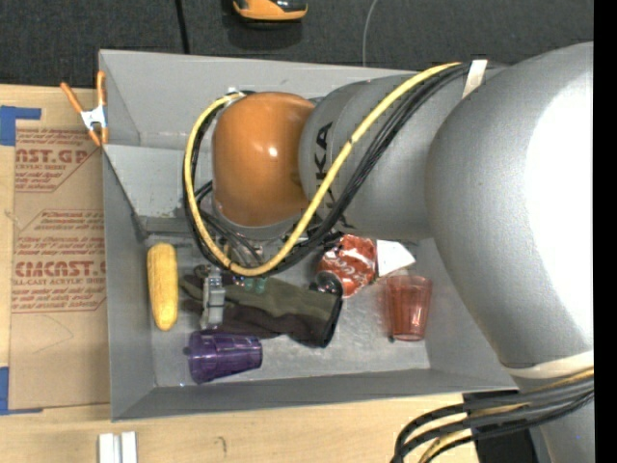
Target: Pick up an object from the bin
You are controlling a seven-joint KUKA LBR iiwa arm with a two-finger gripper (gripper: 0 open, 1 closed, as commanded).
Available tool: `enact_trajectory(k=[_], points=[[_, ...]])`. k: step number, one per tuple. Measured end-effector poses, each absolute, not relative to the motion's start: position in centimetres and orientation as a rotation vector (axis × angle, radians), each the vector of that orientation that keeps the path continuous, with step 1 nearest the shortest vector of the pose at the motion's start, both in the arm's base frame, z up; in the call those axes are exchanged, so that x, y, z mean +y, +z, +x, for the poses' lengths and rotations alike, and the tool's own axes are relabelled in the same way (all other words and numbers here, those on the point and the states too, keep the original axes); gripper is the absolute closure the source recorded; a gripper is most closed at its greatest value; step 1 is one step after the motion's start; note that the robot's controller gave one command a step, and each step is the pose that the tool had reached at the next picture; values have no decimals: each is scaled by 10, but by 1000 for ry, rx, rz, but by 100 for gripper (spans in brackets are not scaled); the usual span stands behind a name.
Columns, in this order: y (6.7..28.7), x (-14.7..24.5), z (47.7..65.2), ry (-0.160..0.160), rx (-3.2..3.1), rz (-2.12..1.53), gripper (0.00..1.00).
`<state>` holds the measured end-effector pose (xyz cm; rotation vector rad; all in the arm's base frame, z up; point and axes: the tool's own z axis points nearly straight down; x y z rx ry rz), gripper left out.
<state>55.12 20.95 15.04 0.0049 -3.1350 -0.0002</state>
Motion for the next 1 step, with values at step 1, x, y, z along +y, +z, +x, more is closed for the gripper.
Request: enact_trajectory(k=[1], points=[[155,209,553,-3,-3142,1,0]])
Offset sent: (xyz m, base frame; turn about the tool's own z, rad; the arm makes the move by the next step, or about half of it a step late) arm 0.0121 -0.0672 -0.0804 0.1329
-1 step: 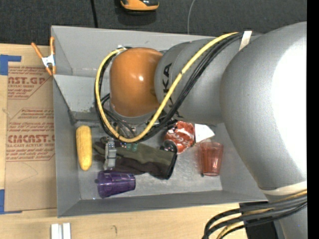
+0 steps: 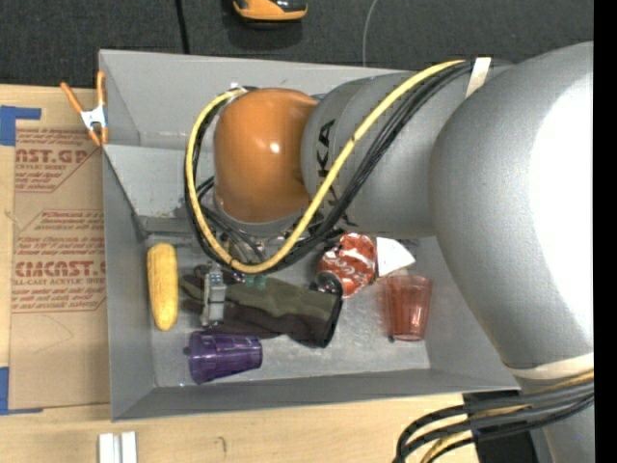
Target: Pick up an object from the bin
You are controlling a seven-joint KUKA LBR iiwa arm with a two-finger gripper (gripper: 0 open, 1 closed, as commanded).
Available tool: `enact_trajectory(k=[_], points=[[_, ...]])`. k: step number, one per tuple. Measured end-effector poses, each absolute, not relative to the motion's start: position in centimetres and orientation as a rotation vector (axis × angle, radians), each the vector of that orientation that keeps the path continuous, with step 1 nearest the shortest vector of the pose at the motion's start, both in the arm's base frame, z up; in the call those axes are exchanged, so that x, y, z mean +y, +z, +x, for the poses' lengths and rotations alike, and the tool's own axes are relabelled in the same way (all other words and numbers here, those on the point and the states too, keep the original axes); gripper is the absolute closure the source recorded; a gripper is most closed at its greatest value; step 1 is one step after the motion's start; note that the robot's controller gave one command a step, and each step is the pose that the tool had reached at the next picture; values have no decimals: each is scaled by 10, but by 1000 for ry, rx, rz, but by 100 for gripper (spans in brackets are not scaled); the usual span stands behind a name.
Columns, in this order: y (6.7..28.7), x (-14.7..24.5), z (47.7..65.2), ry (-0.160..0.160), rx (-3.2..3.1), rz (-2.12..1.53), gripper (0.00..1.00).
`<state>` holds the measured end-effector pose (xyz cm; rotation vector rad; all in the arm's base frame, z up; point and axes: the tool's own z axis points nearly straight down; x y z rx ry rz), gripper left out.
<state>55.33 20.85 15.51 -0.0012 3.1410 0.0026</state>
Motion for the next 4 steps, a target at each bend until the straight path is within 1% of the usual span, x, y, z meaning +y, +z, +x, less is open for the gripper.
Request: enact_trajectory(k=[1,2,3,4], points=[[102,168,560,5,3134,126,0],[69,129,548,1,3133,227,0],[70,137,554,2,3115,401,0],[70,131,549,3,3130,224,0]])
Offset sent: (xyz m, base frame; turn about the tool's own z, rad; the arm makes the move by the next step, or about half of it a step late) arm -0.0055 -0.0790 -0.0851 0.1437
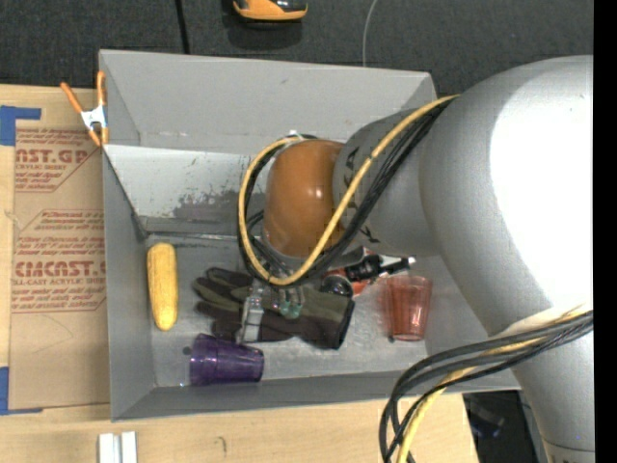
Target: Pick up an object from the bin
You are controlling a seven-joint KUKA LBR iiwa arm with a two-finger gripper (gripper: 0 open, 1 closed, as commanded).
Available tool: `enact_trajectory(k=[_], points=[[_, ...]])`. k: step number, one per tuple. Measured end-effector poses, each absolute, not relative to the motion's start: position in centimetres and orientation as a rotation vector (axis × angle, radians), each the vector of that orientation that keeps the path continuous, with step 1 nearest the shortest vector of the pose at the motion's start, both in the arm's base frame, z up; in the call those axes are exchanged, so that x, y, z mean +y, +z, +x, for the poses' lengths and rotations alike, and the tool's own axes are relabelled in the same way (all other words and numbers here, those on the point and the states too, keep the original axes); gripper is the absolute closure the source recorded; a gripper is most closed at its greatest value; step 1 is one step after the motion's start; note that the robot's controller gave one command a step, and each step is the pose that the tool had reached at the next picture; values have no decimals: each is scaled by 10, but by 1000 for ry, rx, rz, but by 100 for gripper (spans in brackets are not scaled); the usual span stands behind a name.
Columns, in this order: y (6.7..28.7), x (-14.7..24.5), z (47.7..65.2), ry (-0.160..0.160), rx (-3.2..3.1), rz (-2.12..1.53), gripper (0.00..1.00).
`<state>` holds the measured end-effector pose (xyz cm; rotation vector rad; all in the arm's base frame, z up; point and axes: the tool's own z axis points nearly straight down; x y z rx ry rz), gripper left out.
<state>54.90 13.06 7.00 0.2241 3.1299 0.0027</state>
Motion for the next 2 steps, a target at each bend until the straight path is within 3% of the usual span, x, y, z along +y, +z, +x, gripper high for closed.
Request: enact_trajectory(k=[1,2], points=[[71,139,554,5,3115,400,100],[71,139,554,5,3115,400,100]])
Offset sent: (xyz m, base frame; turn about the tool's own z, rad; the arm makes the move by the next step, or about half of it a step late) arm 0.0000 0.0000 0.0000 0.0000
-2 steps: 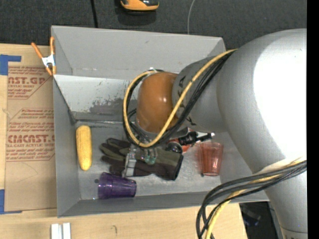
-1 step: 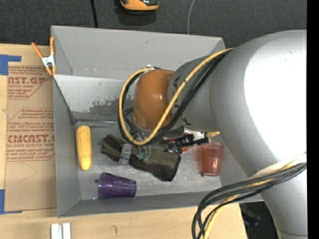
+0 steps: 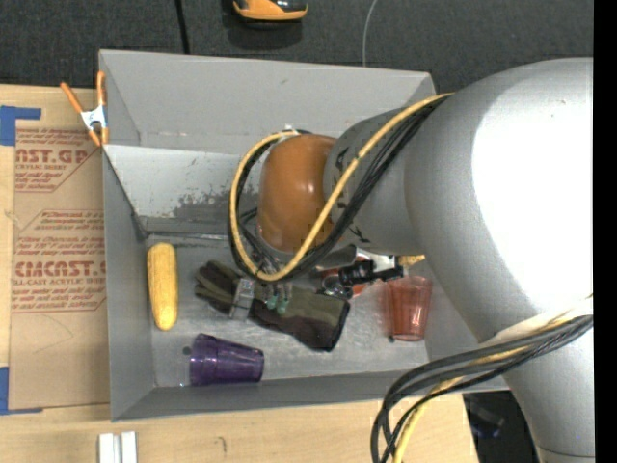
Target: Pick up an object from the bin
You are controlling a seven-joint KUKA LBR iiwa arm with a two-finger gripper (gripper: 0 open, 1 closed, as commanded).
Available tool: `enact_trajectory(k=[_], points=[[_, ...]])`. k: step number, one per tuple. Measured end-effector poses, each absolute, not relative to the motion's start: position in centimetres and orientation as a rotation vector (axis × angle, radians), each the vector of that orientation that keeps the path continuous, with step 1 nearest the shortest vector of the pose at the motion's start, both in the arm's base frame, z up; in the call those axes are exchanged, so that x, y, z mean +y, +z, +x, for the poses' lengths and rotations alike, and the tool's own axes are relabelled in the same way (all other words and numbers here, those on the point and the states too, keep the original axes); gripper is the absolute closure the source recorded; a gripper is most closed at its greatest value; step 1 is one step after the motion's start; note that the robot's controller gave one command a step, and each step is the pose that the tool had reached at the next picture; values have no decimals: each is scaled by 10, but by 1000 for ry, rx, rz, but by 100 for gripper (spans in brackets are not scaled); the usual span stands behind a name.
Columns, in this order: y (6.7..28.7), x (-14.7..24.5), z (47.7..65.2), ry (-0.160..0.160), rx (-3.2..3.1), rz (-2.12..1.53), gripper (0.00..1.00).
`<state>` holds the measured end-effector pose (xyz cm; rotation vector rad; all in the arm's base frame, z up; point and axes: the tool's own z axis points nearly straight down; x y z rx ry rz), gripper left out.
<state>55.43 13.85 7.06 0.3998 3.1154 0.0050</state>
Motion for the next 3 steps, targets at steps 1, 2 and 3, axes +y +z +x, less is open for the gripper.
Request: enact_trajectory(k=[1,2,3], points=[[75,138,553,2,3120,400,100],[94,138,552,-1,3123,400,100],[108,139,554,4,3114,399,100]])
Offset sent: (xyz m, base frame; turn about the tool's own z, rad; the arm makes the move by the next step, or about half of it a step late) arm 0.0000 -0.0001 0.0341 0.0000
